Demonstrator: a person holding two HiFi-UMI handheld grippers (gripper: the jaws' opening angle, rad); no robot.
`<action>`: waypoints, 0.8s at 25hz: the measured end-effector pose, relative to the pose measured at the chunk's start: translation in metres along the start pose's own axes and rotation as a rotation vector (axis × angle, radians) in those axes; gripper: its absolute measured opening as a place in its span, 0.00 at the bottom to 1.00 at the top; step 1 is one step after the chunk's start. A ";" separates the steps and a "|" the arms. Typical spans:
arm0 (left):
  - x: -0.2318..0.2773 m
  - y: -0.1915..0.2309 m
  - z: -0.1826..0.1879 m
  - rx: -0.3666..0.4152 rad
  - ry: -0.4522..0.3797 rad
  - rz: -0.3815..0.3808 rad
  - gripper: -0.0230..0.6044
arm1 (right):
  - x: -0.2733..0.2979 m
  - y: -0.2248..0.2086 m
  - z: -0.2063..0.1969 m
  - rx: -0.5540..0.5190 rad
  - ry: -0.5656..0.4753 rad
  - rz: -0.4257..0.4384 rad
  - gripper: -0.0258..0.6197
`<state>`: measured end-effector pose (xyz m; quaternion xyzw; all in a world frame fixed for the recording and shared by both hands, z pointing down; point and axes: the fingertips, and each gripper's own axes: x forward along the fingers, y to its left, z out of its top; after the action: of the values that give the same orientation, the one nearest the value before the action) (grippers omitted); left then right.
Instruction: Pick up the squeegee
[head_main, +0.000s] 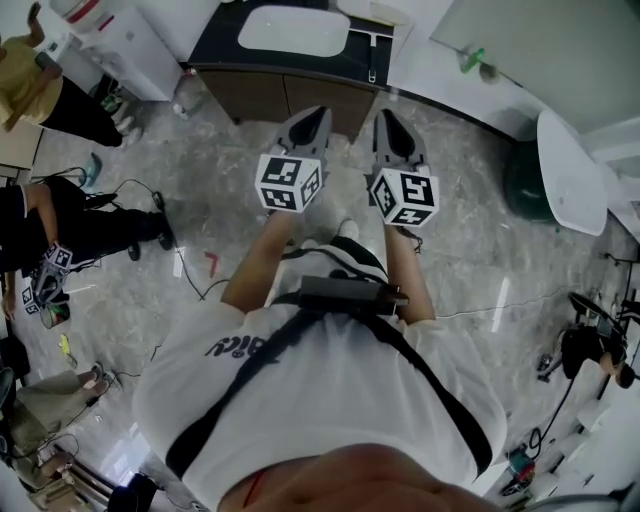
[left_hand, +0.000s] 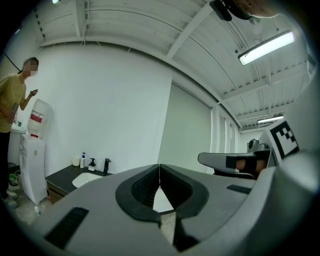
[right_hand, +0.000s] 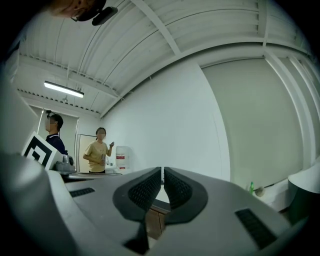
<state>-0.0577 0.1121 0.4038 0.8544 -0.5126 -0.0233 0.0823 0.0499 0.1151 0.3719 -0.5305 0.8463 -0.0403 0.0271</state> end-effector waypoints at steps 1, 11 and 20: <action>0.008 0.004 -0.001 -0.001 0.000 -0.001 0.05 | 0.008 -0.004 0.000 -0.001 -0.002 0.001 0.05; 0.116 0.037 0.014 0.052 -0.013 0.039 0.05 | 0.111 -0.075 0.010 0.011 -0.049 0.060 0.05; 0.207 0.052 0.030 0.086 -0.005 0.086 0.05 | 0.193 -0.133 0.019 0.008 -0.038 0.118 0.05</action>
<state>-0.0088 -0.0976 0.3917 0.8342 -0.5497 0.0002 0.0453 0.0867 -0.1166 0.3658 -0.4800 0.8754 -0.0317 0.0477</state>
